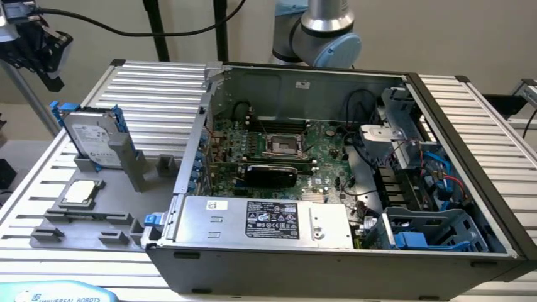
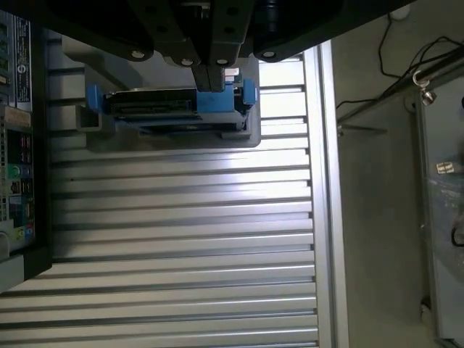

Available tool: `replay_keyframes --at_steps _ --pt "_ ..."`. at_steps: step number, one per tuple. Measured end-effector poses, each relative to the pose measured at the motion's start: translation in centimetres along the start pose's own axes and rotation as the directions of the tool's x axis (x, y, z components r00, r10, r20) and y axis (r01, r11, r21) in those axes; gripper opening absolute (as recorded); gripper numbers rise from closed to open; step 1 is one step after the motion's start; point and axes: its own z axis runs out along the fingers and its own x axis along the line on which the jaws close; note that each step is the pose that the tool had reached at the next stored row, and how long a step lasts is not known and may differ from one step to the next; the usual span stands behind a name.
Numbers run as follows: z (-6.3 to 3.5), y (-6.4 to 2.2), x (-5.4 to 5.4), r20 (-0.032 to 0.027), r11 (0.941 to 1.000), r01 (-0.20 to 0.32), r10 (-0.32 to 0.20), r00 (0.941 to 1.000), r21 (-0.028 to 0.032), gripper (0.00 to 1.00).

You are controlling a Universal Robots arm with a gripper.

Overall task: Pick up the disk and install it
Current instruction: 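Reach for the disk, then pick up the disk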

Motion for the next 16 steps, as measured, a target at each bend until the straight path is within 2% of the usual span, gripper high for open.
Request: replay_keyframes --at_steps 12,16 --pt "0.0 0.0 0.0 0.0 1.0 0.0 0.0 1.0 0.0 0.11" --pt "0.02 0.05 -0.39 -0.0005 0.9999 0.011 -0.011 0.9999 -0.0003 0.11"
